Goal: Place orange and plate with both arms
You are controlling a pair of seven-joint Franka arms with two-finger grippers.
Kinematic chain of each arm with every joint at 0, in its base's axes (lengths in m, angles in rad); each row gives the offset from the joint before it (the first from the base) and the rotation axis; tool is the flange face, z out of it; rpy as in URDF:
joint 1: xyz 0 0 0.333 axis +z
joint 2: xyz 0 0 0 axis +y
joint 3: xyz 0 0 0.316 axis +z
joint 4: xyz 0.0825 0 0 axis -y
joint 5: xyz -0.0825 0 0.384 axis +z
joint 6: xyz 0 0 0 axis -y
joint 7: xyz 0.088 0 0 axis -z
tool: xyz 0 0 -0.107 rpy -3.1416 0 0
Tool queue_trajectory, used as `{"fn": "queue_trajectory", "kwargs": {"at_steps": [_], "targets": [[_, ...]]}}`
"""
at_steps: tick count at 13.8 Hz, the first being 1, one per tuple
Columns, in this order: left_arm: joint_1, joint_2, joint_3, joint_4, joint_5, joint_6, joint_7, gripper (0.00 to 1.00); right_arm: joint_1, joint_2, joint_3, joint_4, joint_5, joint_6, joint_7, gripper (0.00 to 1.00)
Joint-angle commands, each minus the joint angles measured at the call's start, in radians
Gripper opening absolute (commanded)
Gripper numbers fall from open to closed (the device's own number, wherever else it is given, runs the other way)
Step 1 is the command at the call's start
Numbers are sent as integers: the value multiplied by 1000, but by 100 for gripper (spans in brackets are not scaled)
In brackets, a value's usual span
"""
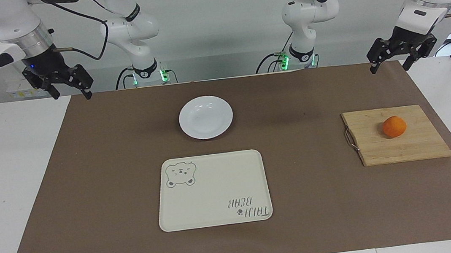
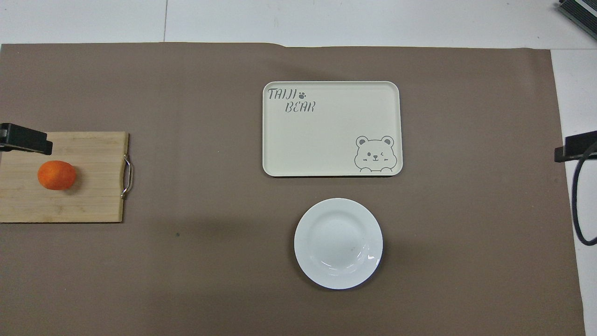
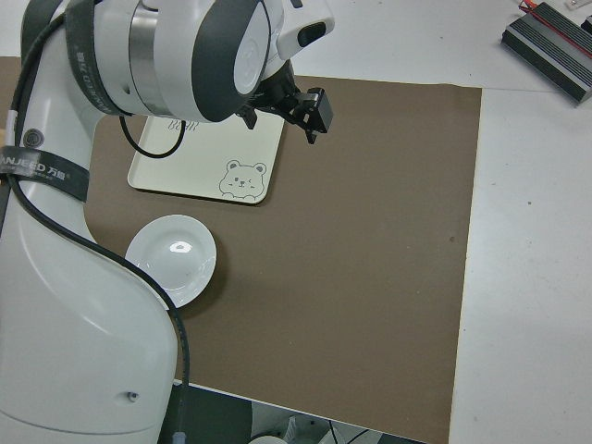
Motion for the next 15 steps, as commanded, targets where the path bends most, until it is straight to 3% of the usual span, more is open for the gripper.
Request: {"fn": "queue_trajectory", "kwargs": {"at_steps": [1,15], "targets": [[13,-6,-5,6,-9,-14,19,100,-9,-31,5,-58,-19,44,-77,100],[10,-6,-9,3,-9,3,17,100,-10,-42,3,-78,-25,29,-168,100]]}}
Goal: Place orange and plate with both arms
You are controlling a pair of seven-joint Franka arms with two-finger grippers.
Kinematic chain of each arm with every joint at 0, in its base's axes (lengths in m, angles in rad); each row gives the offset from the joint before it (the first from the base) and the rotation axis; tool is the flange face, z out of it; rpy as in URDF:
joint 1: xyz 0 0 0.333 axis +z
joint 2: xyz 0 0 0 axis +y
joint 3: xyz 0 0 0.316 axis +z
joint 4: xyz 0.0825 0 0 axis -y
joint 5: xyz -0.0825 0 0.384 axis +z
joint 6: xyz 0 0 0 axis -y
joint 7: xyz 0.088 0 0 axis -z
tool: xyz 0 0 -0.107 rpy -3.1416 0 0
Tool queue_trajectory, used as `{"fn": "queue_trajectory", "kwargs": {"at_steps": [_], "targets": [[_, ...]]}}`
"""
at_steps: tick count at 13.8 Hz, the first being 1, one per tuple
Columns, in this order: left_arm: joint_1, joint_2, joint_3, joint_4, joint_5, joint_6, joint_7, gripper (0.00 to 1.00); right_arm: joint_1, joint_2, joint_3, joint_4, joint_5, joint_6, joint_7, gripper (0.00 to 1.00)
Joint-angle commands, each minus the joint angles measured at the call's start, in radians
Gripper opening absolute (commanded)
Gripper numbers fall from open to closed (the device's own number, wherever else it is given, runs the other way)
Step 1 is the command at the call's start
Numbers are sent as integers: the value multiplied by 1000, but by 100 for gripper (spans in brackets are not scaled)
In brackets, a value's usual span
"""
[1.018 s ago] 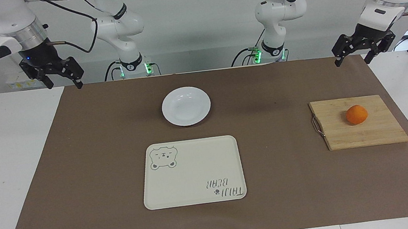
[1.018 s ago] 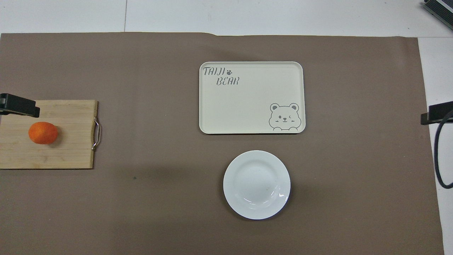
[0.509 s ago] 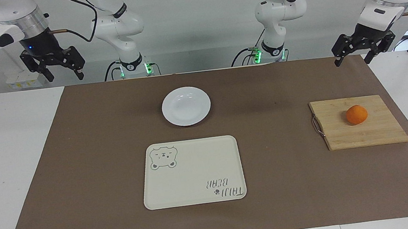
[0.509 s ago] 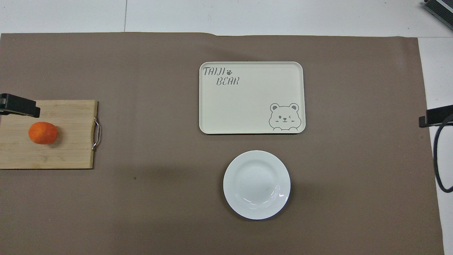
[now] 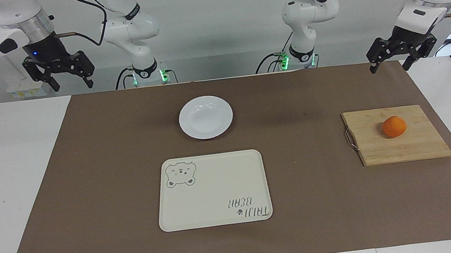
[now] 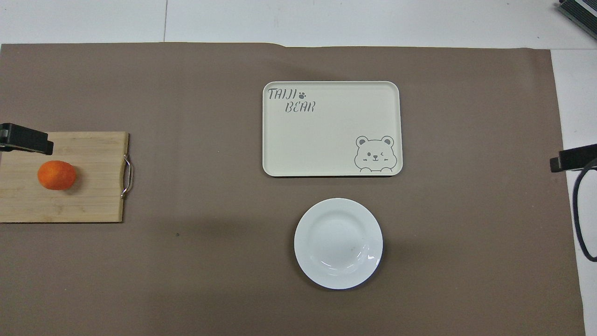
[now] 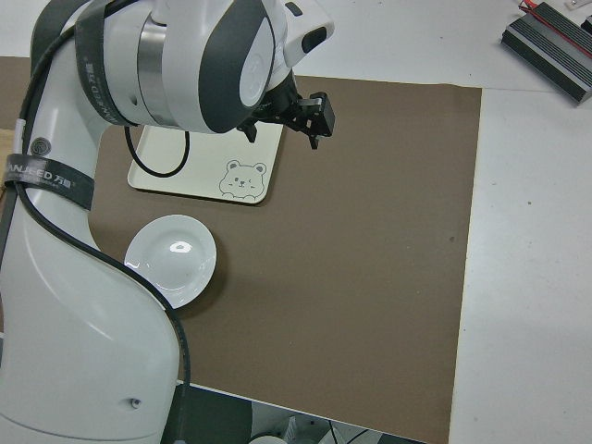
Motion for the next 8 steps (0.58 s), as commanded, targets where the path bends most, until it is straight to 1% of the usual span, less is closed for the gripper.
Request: {"fn": "queue_trajectory", "kwargs": {"at_steps": [1,8], "targets": [[10,-13,-7,-8,-11,2,13,100,-10,-28,1,-31,-14,11,-24,100],[13,-20,-5,-23,-11,21,16,100,-1,-27,7,-28,-8,11,-24,100]]}}
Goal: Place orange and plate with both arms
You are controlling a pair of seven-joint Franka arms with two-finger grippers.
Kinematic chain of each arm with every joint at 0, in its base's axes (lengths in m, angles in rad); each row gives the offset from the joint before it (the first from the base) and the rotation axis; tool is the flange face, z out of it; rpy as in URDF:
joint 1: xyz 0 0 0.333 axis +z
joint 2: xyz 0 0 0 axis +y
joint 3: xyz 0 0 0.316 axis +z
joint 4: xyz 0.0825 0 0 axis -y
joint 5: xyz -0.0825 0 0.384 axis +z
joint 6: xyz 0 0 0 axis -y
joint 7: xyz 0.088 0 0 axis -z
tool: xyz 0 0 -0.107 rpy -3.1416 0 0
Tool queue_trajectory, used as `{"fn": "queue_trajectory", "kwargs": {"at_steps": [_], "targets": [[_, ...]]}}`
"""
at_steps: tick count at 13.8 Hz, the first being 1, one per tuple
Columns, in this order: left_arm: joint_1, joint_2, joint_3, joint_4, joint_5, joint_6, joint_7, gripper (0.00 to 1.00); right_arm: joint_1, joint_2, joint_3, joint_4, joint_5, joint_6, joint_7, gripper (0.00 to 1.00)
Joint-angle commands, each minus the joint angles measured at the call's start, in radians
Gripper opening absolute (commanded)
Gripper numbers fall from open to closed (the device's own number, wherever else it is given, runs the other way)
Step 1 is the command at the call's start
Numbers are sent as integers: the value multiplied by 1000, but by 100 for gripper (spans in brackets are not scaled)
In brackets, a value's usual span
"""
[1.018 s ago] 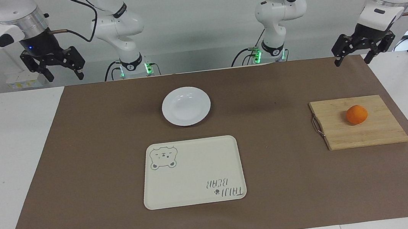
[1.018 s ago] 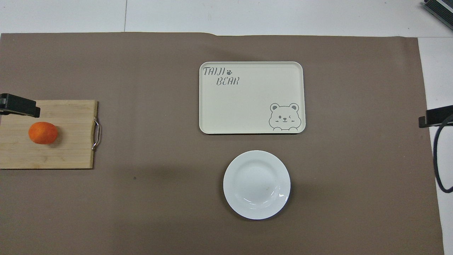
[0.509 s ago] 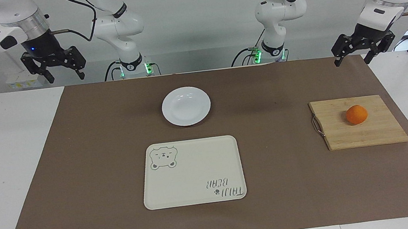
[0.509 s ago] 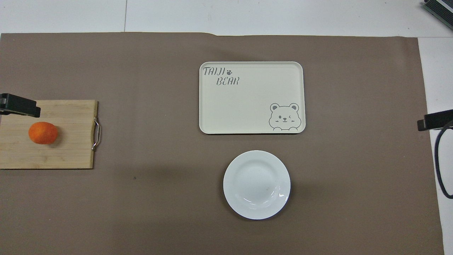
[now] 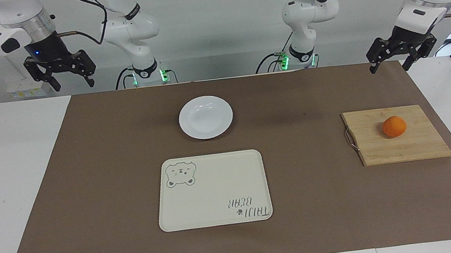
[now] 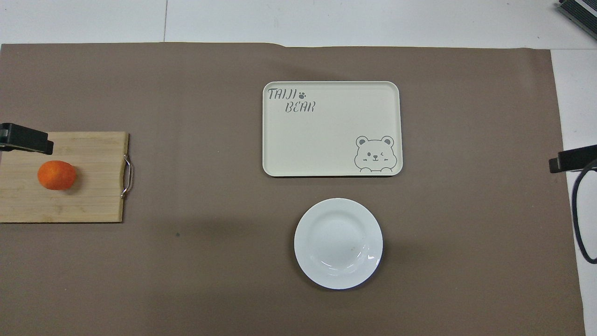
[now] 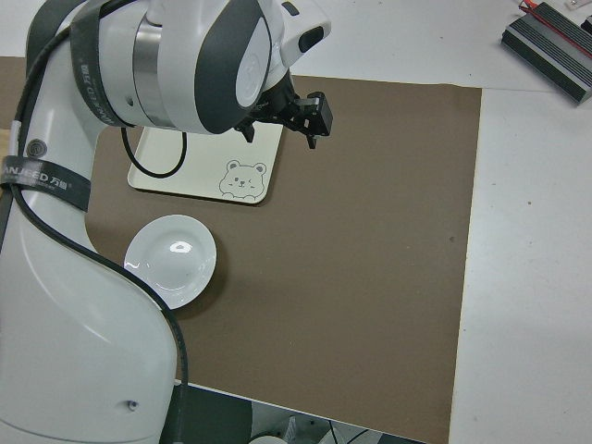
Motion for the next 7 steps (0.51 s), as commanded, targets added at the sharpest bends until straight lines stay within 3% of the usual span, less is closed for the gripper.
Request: {"fn": "queue_trajectory", "kwargs": {"at_steps": [1,7], "targets": [[13,-22,-5,-26,-11,18,16,100,-3,-23,3,-27,-8,11,-24,100],[27,-35,-5,-54,-11,38,17,100,-3,-22,3,-27,-8,11,-24,100]]}}
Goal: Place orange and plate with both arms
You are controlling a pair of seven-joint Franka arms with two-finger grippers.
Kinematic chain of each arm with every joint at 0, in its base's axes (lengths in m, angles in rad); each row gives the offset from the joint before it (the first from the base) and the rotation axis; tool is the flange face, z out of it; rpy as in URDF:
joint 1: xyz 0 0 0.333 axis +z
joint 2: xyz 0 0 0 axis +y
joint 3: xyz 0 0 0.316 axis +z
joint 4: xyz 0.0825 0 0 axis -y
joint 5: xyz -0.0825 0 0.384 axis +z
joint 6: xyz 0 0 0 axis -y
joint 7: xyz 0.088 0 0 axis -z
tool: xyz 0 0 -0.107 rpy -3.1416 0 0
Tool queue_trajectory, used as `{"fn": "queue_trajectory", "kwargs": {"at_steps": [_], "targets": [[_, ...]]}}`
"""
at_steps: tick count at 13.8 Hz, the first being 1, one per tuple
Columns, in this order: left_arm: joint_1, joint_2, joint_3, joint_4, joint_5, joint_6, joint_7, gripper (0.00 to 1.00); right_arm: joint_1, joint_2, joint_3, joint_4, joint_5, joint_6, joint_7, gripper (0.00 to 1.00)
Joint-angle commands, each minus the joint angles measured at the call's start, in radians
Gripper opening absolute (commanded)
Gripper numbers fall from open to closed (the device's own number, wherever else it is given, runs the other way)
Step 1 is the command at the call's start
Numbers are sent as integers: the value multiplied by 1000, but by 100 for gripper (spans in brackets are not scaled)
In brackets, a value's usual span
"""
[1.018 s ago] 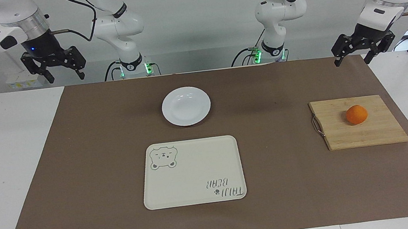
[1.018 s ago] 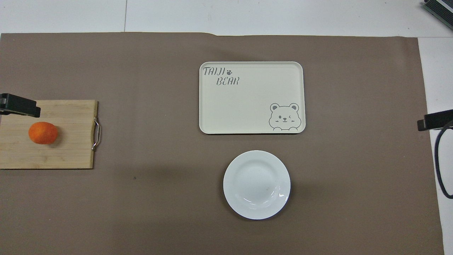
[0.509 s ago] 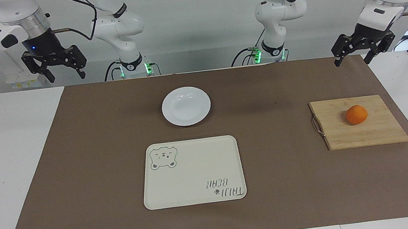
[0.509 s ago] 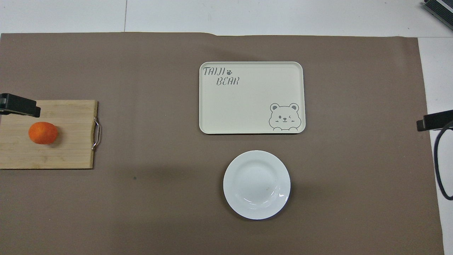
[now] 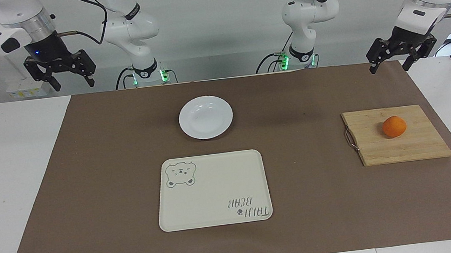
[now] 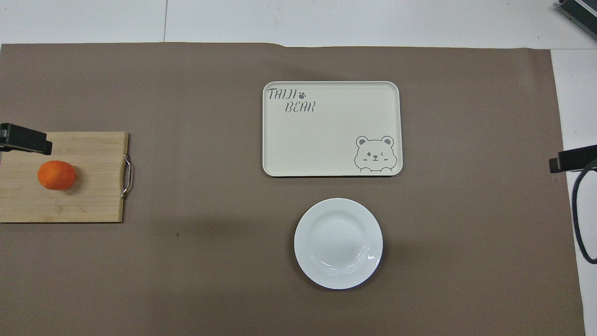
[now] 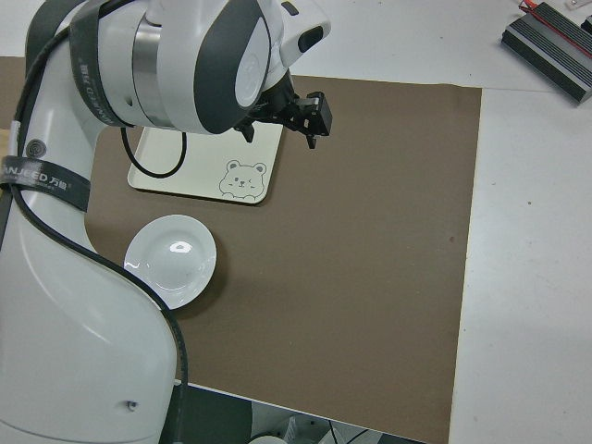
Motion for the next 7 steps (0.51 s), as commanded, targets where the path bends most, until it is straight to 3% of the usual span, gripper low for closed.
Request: {"fn": "queue_trajectory", "kwargs": {"at_steps": [1,7], "targets": [[18,-37,-6,-53,-11,42,16,100,-3,-23,3,-27,-8,11,-24,100],[26,-40,-6,-92,-11,86,19,100,-3,-23,3,-27,-8,11,-24,100]]}}
